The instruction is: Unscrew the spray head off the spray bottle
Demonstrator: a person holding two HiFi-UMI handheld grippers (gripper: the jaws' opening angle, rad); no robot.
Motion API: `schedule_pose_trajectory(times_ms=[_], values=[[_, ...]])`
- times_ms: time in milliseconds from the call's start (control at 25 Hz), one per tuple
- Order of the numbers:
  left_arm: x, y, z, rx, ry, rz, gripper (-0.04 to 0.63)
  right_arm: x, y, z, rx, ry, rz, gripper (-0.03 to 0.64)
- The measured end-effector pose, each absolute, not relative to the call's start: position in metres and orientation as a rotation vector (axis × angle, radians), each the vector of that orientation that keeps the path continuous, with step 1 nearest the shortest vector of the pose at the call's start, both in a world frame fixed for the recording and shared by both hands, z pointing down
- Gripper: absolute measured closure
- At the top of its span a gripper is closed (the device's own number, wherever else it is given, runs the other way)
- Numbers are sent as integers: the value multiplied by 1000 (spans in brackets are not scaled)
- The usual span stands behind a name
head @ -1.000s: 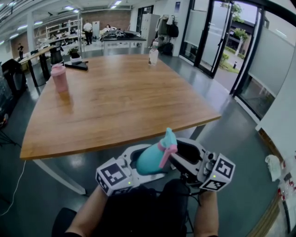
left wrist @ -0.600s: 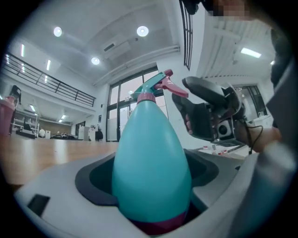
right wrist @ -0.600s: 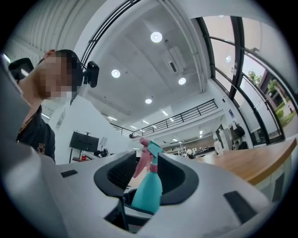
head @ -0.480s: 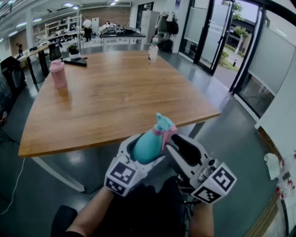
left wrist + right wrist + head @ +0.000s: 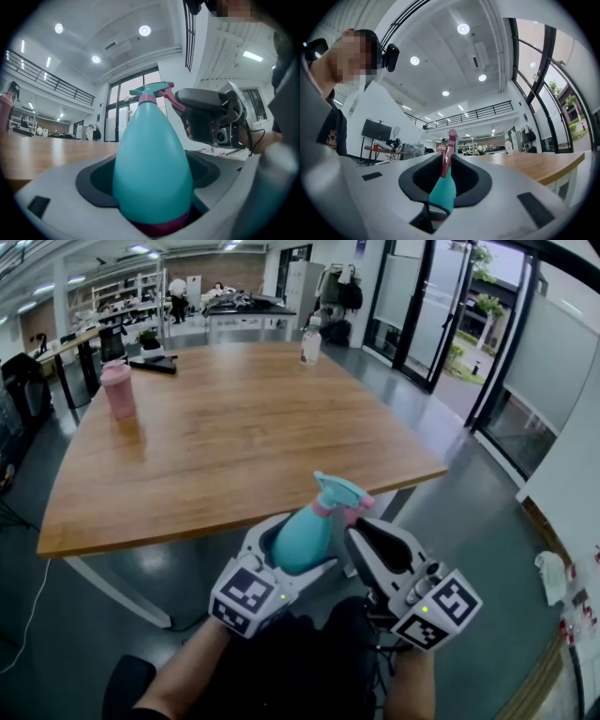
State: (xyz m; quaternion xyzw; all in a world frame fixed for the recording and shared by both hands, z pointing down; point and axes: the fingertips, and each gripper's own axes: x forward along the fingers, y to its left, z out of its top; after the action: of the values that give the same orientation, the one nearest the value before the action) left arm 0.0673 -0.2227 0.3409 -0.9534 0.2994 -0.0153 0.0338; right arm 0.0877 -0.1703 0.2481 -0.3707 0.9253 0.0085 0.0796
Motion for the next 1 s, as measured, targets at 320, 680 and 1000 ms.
schedule_pose_trajectory(times_ms=[320,680,1000], values=[[73,-214,339,-2953,841,-14,164,108,-183,253,-1160,2744,13,561],[68,-220,341,-2945,915,-13,164,113,-191,254,-1208,2725,14,557],[61,-228,340,-2899,1043,-4,164,73,-171,239,-1141,2802,45,536]])
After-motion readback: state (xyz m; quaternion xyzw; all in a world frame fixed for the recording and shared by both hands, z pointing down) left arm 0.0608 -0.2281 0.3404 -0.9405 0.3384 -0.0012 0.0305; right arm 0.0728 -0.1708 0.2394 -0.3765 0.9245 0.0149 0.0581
